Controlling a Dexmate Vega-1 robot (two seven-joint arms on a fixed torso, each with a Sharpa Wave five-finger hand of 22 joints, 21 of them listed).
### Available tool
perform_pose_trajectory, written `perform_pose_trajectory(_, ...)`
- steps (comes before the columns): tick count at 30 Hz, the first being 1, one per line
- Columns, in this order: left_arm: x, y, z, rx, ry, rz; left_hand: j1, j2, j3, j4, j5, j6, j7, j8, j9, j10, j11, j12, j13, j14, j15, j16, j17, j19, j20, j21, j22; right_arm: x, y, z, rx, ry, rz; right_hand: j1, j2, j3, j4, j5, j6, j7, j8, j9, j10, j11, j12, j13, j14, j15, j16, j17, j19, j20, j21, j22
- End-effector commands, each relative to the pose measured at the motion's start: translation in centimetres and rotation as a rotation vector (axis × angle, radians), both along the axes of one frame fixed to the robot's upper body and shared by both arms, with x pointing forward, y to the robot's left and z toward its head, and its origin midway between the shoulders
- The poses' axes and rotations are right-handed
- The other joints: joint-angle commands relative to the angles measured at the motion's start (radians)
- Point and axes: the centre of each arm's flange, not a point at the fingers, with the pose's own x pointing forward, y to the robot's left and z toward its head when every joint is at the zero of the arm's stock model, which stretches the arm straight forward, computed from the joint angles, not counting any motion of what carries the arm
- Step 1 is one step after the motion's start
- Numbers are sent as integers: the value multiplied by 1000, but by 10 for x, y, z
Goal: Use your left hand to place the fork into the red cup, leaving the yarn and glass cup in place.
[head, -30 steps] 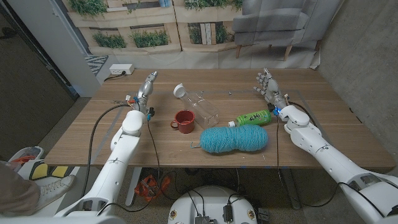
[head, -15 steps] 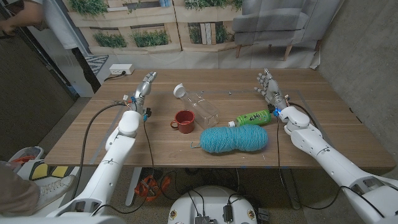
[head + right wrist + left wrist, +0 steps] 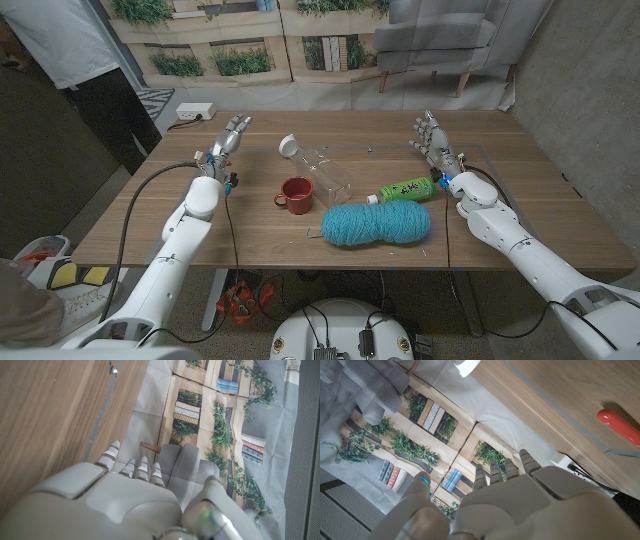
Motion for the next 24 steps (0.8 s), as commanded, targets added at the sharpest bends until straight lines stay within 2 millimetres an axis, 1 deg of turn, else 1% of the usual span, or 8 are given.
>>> perform_pose_trajectory(1,-6,7,3,58,-10,56,27,7,9,-22,10,-10,-4,-2,4,-7,-6,-1,4,-15,-7,2,1,-3,1,-2,3,3,-1,2,5,-4,0,-1,8,4,-5,2,2,-5,3,4,6,-3,7,2,0,-1,5,5,3,8,5,2)
perform_pose_trajectory(7,-11,9,5,86,-11,88,54,12,20,-45,13,-14,-3,-2,5,-6,-9,-2,4,-18,-10,2,0,-9,4,-4,3,3,-2,1,1,-2,-3,-1,9,4,-5,2,2,-5,3,4,7,-1,7,2,0,-1,5,5,3,7,5,2)
perform_pose_trajectory(10,-12,10,5,89,-13,89,64,13,24,-53,14,-16,-1,-2,5,-7,-6,-2,4,-19,-8,2,0,-10,6,-4,3,3,-2,0,10,2,-2,-1,9,4,-6,2,3,-6,4,4,8,0,7,2,1,0,5,5,4,6,5,2)
perform_pose_trajectory(14,-12,9,6,95,-15,93,75,14,29,-63,15,-16,-2,-1,5,-5,-8,-1,5,-19,-7,3,0,-11,6,-4,3,3,-2,0,9,-1,-3,-2,9,4,-6,2,4,-5,4,5,9,0,8,2,1,-1,5,5,4,7,5,2)
perform_pose_trajectory(24,-16,6,5,102,-11,117,95,16,36,-81,15,-17,2,-2,5,-6,-2,-2,5,-20,-1,3,0,-11,12,-2,3,3,-4,-1,10,-5,-6,-2,9,3,-7,2,6,-6,5,4,11,0,8,2,0,0,5,5,5,8,6,2)
